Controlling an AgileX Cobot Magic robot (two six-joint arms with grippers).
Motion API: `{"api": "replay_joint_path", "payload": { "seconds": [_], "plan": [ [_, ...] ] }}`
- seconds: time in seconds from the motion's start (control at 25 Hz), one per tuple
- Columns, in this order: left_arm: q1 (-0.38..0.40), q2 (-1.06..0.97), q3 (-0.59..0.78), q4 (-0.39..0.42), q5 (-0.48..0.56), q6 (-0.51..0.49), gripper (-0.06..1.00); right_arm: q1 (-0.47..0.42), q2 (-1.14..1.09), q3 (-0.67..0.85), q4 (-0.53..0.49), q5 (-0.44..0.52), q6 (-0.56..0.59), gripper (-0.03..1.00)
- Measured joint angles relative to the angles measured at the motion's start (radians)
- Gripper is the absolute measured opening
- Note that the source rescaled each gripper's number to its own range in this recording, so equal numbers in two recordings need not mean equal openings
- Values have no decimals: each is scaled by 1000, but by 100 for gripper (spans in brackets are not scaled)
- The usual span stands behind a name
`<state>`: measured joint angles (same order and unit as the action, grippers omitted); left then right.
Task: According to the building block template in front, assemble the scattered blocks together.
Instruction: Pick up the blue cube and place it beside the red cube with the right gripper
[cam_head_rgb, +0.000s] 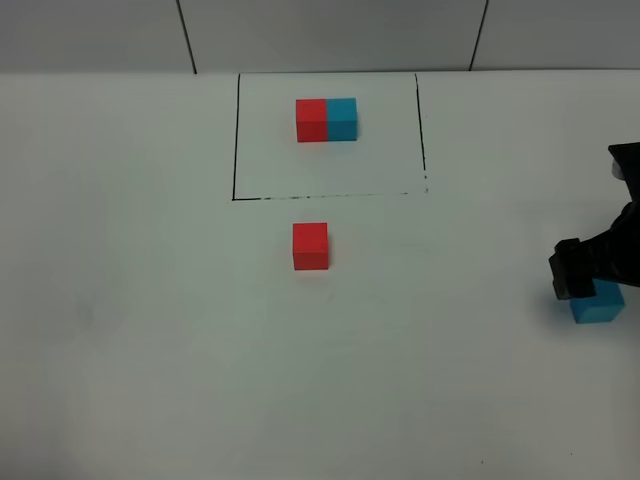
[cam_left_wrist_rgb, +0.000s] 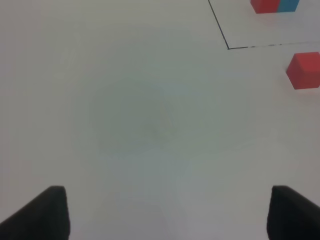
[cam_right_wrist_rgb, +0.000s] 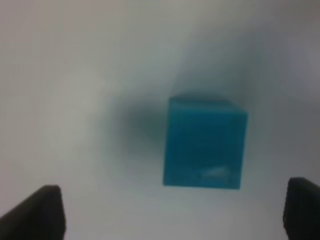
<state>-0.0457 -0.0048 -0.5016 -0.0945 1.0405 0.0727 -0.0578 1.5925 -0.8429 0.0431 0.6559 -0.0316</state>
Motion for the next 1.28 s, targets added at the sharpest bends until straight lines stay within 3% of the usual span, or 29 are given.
{"api": "replay_joint_path", "payload": {
  "seconds": [0.52, 0.6, 0.68, 0.84, 1.08, 1.2, 1.28],
  "plan": [
    [0, 0, 0, 0, 0, 0, 85, -46, 176, -1, 3, -105, -38, 88],
    [0, 0, 0, 0, 0, 0, 85, -46, 193, -2, 3, -108, -38, 80],
    [0, 0, 0, 0, 0, 0, 85, -46, 203, -4, 3, -110, -38, 64],
    [0, 0, 0, 0, 0, 0, 85, -46, 205, -5, 0, -113, -40, 0],
    [0, 0, 0, 0, 0, 0, 85, 14, 206, -35, -77, -67, -92, 2],
    [0, 0, 0, 0, 0, 0, 85, 117, 206, -122, -115, 5, -209, 2],
    [0, 0, 0, 0, 0, 0, 85, 197, 209, -185, -149, 51, -355, 2]
  ]
}}
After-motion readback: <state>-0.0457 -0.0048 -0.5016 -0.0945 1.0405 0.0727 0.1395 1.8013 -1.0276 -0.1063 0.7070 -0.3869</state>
